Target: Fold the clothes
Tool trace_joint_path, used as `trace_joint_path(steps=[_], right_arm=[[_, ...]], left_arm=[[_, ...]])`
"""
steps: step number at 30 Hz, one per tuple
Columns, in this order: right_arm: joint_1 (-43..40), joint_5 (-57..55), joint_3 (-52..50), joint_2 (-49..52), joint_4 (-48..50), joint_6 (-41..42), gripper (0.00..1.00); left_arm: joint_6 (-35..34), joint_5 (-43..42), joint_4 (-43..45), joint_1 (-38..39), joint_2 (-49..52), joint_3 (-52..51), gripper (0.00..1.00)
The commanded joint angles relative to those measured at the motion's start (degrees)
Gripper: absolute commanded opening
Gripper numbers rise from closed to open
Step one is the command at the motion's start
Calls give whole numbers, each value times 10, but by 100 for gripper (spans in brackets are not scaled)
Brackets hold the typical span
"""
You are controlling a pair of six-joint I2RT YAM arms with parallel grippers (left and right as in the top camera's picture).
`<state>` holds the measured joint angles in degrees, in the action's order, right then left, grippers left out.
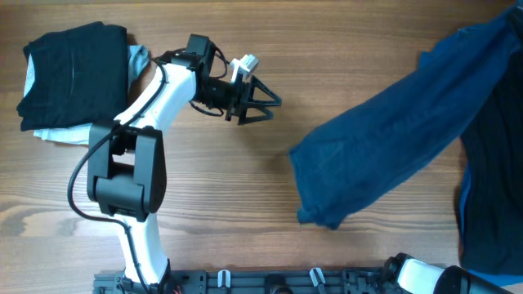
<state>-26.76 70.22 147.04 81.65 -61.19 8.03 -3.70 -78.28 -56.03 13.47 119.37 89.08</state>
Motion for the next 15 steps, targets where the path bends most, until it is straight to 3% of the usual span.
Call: trace_joint_path(steps=[1, 4, 11, 15], right_arm=[[1, -33, 5, -5, 1, -10, 4], [1, -49, 5, -5, -8, -19, 4], [1, -62, 5, -5, -24, -21, 4], [1, -62, 5, -7, -24, -21, 4]], left_arm=[[3, -67, -6, 0, 3, 0, 71], [3, -118, -15, 4, 3, 0, 70], [3, -120, -14, 21, 3, 0, 73], [-36, -120, 49, 40, 4, 0, 73]])
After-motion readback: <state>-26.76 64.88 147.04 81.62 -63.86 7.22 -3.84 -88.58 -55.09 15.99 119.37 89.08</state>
